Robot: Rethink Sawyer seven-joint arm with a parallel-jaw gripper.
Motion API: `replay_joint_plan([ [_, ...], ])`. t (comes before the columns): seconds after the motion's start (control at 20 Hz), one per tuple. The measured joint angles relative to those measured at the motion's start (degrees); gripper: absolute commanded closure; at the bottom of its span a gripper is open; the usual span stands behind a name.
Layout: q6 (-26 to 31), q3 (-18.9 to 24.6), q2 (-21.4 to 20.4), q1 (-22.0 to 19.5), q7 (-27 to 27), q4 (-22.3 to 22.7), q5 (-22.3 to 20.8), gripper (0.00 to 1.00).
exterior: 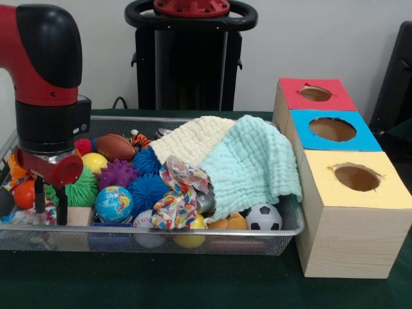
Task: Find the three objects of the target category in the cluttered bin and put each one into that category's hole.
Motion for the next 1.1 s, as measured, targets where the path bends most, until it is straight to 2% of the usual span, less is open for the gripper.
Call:
replay_joint_plan([
  [0.6, 0.05, -6.03, 1.36, 5.29, 0.01, -4.16, 0.00, 0.00],
  [1.1, 1.64, -7.93, 3.13, 5.69, 0.00, -8.03, 0.00, 0.00],
])
